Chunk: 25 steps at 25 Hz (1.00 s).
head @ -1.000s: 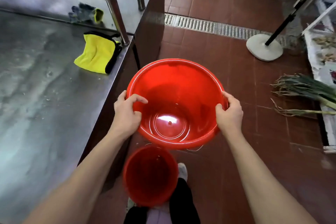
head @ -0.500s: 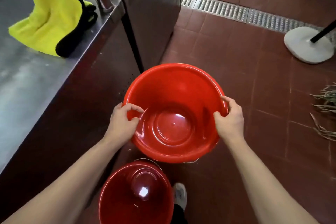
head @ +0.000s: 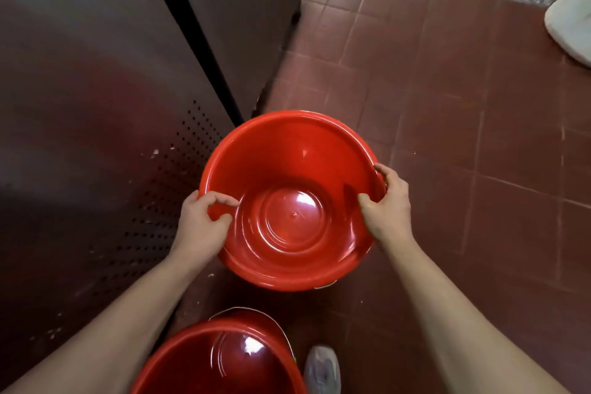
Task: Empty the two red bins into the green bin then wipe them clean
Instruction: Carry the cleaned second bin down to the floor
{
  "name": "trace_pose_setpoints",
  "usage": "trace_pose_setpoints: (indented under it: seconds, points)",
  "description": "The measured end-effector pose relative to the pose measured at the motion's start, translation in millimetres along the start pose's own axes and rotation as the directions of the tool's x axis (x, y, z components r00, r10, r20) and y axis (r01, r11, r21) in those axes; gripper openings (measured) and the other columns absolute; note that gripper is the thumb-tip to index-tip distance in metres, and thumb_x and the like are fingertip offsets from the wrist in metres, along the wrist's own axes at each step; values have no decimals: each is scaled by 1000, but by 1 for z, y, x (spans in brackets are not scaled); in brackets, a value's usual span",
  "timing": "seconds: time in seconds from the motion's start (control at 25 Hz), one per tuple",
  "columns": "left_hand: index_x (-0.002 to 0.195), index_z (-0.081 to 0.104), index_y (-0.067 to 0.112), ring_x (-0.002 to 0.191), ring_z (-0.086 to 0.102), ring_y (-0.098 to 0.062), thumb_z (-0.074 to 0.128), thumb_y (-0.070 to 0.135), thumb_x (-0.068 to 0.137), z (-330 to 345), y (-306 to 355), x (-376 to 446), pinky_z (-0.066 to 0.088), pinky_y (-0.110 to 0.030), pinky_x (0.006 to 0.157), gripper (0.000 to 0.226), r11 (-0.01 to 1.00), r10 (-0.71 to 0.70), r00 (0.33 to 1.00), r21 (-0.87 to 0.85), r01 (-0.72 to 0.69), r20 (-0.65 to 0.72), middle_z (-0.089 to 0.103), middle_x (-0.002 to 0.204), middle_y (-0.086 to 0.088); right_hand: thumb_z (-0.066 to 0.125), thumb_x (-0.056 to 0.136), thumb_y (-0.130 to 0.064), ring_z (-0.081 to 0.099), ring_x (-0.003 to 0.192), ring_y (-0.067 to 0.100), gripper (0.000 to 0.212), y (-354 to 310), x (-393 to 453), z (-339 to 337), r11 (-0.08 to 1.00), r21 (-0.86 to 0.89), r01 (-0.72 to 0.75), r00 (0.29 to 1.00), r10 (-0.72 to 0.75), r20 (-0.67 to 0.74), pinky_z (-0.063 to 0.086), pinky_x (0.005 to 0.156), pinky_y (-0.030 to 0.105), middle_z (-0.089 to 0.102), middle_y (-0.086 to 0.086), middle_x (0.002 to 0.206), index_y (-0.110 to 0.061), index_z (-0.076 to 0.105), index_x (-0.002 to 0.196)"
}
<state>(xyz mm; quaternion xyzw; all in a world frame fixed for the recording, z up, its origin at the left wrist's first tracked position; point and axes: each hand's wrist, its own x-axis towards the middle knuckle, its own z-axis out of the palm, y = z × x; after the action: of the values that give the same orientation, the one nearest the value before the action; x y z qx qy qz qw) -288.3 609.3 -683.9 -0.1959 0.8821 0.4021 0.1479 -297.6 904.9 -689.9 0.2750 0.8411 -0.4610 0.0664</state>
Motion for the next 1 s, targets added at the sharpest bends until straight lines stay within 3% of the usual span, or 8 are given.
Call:
trace_pose_setpoints:
  seconds: [0.12, 0.2, 0.32, 0.36, 0.48, 0.6, 0.8, 1.0]
  points:
    - [92, 70, 50, 132, 50, -29, 62, 11, 88, 22, -19, 17, 53, -52, 98, 40, 998, -51, 999, 27, 51, 16, 40, 148, -5, 67, 87, -11, 47, 131, 18, 64, 29, 14, 20, 1000, 8, 2, 999, -2, 32, 40, 114, 39, 42, 2, 144, -27, 46, 146]
    - [91, 69, 50, 141, 41, -28, 63, 11, 89, 32, -27, 26, 53, -45, 98, 39, 995, -90, 996, 39, 90, 21, 34, 155, -5, 67, 87, -11, 46, 131, 17, 65, 44, 20, 31, 1000, 2, 1, 999, -1, 49, 39, 115, 40, 42, 2, 145, -27, 45, 147]
    - [94, 70, 44, 141, 40, -27, 62, 8, 91, 42, -28, 33, 48, -19, 70, 37, 992, -123, 992, 33, 122, 33, 30, 159, -4, 67, 88, -12, 45, 133, 17, 66, 61, 26, 44, 1000, -20, -11, 998, 12, 59, 39, 116, 41, 40, 2, 147, -26, 43, 148]
    - [96, 70, 42, 142, 39, -28, 62, 7, 92, 44, -29, 35, 46, -17, 71, 36, 991, -130, 991, 34, 129, 34, 28, 160, -4, 67, 89, -13, 44, 134, 17, 66, 65, 27, 48, 1000, -25, -15, 998, 16, 63, 38, 116, 41, 39, 2, 148, -26, 42, 148]
    - [100, 71, 35, 150, 27, -25, 62, 6, 93, 50, -32, 41, 40, -28, 98, 31, 987, -158, 987, 47, 156, 30, 20, 165, -4, 68, 88, -13, 43, 132, 13, 65, 74, 27, 57, 999, -30, -21, 997, 23, 74, 37, 116, 39, 38, 1, 147, -26, 43, 147]
    - [100, 71, 34, 152, 22, -25, 63, 7, 93, 54, -37, 45, 32, -37, 111, 29, 984, -163, 986, 74, 159, 40, 17, 167, -5, 68, 87, -11, 43, 128, 10, 64, 80, 28, 61, 999, -31, -14, 997, 17, 75, 36, 115, 34, 39, 1, 146, -23, 45, 146]
    - [101, 71, 33, 151, 25, -26, 63, 10, 94, 59, -45, 52, 33, -45, 117, 25, 981, -171, 984, 95, 166, 40, 18, 166, -5, 67, 86, -8, 47, 122, 11, 62, 85, 30, 65, 999, -49, 4, 999, -3, 36, 33, 105, 21, 41, 3, 141, -19, 48, 144]
    - [112, 65, 32, 150, 26, -27, 60, 12, 96, 61, -44, 45, 32, -42, 114, 26, 974, -150, 988, 178, 139, 48, 20, 165, -9, 63, 90, -16, 48, 130, 16, 61, 82, 22, 64, 994, -111, 4, 1000, -4, 0, 32, 104, 22, 44, 1, 146, -21, 43, 148]
